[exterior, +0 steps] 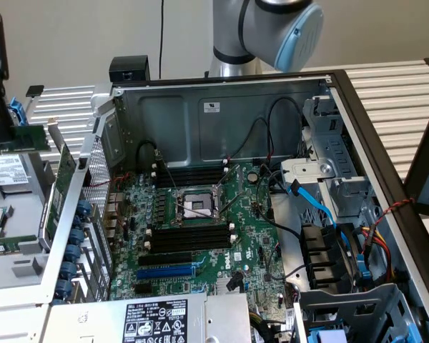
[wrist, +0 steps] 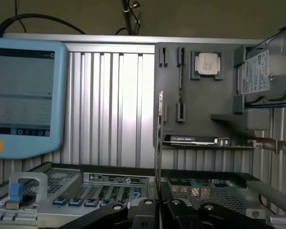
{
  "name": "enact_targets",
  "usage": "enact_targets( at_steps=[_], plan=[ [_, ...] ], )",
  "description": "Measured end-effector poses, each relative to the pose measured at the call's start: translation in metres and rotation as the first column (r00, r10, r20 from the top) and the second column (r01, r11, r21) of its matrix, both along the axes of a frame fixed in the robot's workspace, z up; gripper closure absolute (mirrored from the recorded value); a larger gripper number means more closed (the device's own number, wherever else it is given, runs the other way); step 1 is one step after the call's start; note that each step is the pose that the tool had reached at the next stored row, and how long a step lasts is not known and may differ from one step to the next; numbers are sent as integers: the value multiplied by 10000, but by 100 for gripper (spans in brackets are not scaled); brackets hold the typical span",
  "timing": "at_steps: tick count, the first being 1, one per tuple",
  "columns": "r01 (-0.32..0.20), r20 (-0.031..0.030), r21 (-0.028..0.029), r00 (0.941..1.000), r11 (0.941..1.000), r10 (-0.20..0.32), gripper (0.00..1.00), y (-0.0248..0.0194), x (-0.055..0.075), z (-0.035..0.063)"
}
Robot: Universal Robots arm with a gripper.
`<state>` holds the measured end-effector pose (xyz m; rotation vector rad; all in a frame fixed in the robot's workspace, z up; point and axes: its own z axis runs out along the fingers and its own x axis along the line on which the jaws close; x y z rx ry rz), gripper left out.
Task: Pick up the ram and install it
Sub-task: 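Pick up the ram and move it above insertion slot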
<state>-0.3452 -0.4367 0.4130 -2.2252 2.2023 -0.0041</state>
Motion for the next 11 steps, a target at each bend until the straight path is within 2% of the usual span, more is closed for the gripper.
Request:
enact_targets(
  at_steps=[5,11],
  plan=[
    [1,-63,-1,10000,10000,-1,86,0,211,100],
    [0,-84,2,10000,10000,0,86,0,482,120]
  ],
)
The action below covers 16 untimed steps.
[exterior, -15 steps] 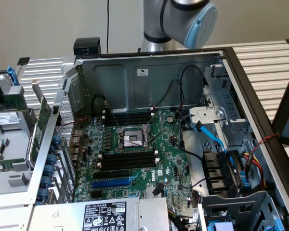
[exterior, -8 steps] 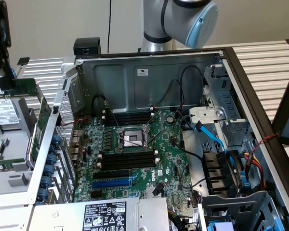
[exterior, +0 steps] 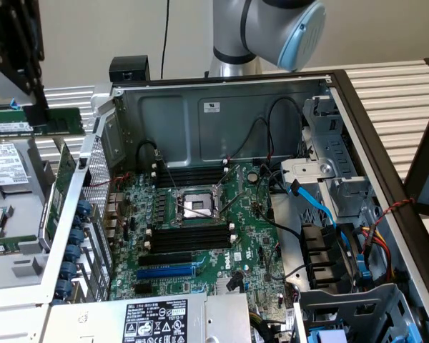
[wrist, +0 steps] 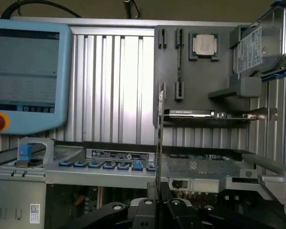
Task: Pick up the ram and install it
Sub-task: 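Pick up the ram and move it above insertion slot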
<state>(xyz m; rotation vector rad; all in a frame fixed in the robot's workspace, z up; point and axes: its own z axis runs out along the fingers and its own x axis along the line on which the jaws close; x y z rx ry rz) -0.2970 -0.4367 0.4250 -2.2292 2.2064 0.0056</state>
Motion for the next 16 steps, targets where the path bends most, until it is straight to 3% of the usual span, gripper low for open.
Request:
enact_targets(
  at_steps=[3,7,9,10,16],
  plan=[
    [-2,-1,60,10000,10000,2,86,0,137,0],
    [15,-3,270,10000,9996,-15,86,0,268,0],
    [69,-2,332,10000,9994,-69,86,1,285,-4],
    [71,-3,353,10000,9994,-71,86,4,310,-5],
    [70,-3,356,10000,9993,-70,86,28,575,-6]
  ],
)
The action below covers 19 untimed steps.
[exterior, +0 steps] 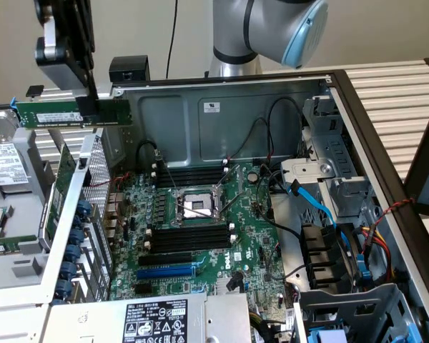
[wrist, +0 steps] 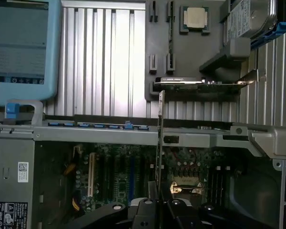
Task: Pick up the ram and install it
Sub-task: 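Pick up the ram and move it above insertion slot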
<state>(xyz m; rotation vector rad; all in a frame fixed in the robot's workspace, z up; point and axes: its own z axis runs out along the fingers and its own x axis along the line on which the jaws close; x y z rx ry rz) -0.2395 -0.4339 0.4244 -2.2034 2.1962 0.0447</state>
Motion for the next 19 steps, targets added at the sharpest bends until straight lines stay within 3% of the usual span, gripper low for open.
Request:
enact_targets(
  at_steps=[9,19],
  plan=[
    [0,-4,2,10000,10000,0,86,12,409,-3],
    [-6,-11,48,10000,10000,6,86,24,864,-12]
  ],
)
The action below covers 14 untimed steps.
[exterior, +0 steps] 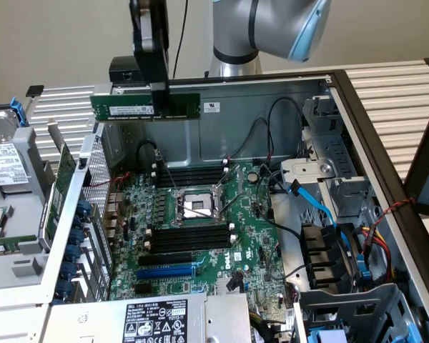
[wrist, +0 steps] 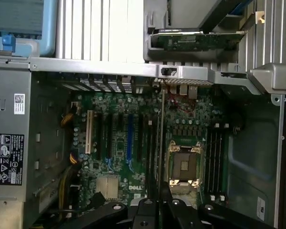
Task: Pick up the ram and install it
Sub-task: 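Pick up the ram and move it above insertion slot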
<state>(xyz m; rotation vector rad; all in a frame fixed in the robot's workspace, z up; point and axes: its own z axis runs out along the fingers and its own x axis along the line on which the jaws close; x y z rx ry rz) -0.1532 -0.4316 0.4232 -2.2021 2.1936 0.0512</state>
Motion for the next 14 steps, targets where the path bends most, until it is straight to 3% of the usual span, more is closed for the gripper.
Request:
enact_targets(
  at_steps=[3,9,12,14],
  plan=[
    [-4,-6,8,10000,10000,4,86,19,131,-18],
    [-20,-5,28,10000,10000,20,86,146,190,-79],
    [-37,-4,68,10000,10000,37,86,169,221,-108],
    [-48,-5,132,10000,9999,48,86,172,239,-126]
  ],
)
